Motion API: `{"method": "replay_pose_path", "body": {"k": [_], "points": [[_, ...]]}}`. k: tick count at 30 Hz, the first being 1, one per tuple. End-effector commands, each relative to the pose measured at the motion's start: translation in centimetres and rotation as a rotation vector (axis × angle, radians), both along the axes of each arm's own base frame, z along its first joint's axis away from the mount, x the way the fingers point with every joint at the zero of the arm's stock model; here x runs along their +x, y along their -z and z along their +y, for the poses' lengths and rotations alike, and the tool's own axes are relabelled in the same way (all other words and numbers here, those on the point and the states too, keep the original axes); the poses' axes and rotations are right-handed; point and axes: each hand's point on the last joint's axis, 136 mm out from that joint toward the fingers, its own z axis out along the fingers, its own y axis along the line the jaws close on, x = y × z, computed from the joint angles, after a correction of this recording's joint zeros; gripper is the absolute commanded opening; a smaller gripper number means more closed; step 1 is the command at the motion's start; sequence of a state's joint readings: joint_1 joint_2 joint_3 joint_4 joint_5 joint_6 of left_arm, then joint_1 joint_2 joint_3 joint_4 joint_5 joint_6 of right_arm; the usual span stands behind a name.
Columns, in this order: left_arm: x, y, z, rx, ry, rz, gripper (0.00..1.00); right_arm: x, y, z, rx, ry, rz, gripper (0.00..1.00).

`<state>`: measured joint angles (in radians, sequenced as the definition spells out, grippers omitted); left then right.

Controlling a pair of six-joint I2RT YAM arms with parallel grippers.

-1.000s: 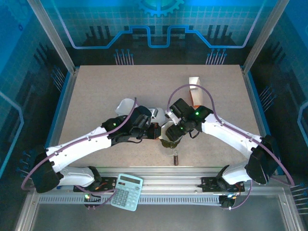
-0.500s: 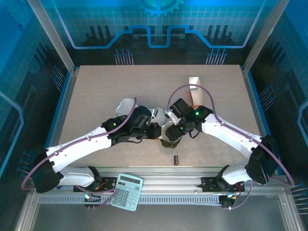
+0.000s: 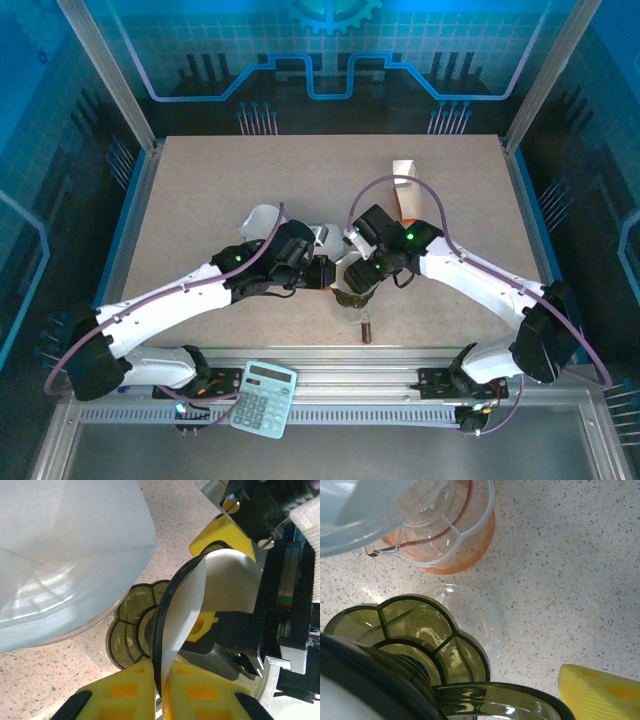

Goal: Place the coffee filter in the dripper

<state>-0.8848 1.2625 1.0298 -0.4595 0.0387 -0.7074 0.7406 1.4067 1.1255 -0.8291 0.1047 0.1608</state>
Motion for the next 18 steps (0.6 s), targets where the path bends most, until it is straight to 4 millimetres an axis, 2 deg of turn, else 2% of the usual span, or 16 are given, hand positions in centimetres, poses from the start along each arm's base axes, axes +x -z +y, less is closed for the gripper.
{"method": "replay_pose_path", "body": {"k": [1,8,12,18], "points": [[-1.0,0.7,-0.4,0.013,0.048,0.029,0.13,-0.2,1.8,0.0,-0.04,0.01,0.017,0.79],[-0.9,0.7,-0.3,0.015,0.046,0.026,0.13,1.1,-4.1,0.8,0.073,0.022,-0.119,0.8],[-0.9,0.7,-0.4,0.014,0.046,0.027,0.13,1.2,-6.1,0.6,0.103,0.032,-0.163,0.81],[-0.8,0.7,-0.3,0.016,0.044,0.025,0.18,0.9,-7.7,-1.0,0.125,0.077,-0.208,0.81]]}}
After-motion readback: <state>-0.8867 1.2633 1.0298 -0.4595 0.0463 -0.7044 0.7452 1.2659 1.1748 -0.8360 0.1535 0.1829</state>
